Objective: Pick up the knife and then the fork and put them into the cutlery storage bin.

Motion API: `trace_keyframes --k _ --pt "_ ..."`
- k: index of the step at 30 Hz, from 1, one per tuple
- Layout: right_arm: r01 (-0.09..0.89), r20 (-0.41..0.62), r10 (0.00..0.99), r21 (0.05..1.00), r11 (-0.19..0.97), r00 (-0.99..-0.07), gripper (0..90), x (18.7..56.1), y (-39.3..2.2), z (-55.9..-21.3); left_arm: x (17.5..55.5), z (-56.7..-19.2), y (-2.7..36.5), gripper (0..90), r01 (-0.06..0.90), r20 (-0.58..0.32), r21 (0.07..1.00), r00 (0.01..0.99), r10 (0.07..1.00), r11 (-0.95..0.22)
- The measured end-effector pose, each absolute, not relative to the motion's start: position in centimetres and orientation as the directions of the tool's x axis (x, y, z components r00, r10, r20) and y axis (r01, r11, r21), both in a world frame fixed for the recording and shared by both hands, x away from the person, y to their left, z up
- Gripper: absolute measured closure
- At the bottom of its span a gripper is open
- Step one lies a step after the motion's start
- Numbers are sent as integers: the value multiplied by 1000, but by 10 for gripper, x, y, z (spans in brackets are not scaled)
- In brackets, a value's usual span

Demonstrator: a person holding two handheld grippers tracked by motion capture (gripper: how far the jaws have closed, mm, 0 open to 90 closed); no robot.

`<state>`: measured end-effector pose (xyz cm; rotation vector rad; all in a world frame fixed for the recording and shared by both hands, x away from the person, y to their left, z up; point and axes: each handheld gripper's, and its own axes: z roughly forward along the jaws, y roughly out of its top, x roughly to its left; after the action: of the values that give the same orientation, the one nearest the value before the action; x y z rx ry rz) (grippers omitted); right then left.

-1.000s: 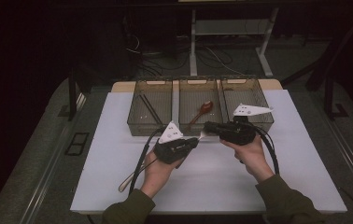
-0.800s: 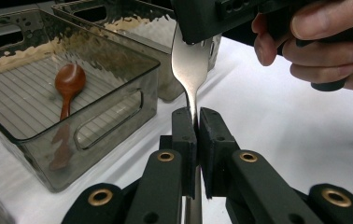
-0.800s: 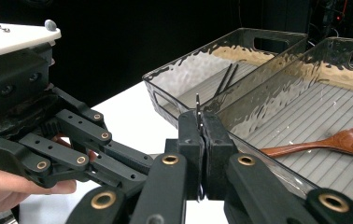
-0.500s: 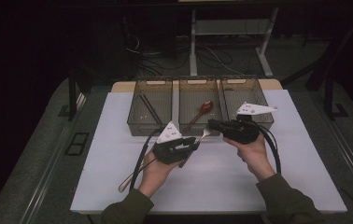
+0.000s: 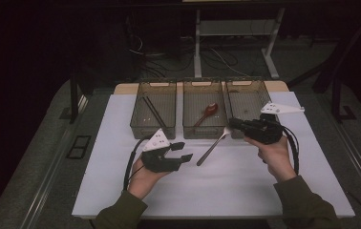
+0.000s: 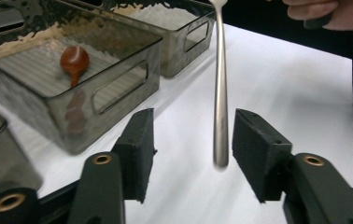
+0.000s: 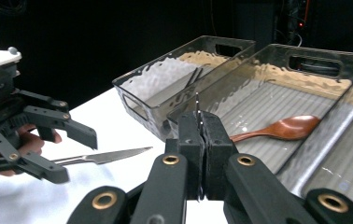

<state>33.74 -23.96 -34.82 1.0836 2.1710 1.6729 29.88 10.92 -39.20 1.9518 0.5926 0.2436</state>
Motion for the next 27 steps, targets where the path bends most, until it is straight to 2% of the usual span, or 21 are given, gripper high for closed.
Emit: trace_keyframes --k 14,27 --pt "396 240 722 917 52 -650 875 343 -292 -317 281 -403 171 276 323 -132 905 833 537 -278" --pt "368 194 822 930 20 -536 876 367 -347 -288 267 -418 187 109 347 -132 886 825 550 -308"
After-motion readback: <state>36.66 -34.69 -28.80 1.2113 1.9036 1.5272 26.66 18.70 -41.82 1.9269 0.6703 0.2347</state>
